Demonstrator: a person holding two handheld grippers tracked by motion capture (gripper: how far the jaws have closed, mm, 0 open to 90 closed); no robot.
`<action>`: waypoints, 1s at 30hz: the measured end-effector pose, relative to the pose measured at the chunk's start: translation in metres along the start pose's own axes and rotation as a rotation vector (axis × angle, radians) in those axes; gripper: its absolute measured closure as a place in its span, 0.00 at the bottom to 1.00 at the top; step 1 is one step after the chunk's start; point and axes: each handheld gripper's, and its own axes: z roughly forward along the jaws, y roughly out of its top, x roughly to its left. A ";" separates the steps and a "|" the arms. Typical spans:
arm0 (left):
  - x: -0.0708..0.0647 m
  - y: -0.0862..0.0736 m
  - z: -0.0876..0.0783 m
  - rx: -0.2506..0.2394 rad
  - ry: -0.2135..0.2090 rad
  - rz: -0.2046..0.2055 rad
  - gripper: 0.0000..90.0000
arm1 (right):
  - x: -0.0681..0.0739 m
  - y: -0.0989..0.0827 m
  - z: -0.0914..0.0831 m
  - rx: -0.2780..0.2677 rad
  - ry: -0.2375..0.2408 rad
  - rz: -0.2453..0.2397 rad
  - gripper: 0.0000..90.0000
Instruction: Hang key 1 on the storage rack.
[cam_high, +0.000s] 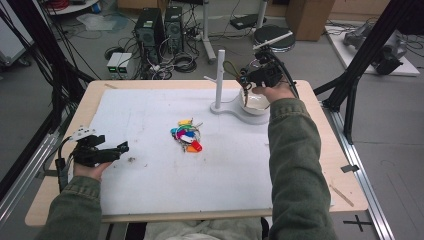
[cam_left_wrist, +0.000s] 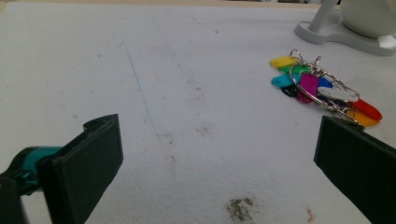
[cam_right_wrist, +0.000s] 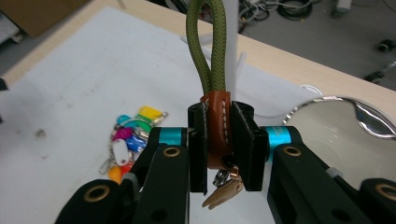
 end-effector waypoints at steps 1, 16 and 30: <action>0.000 0.000 0.000 0.000 -0.001 0.001 0.02 | 0.002 0.000 0.002 0.004 0.012 -0.006 0.85; 0.000 0.000 0.000 0.004 0.000 -0.001 0.02 | -0.004 -0.008 0.031 0.088 0.016 0.033 0.85; 0.000 0.000 0.000 0.014 -0.001 0.002 0.02 | 0.000 -0.007 0.059 0.132 -0.072 -0.013 0.85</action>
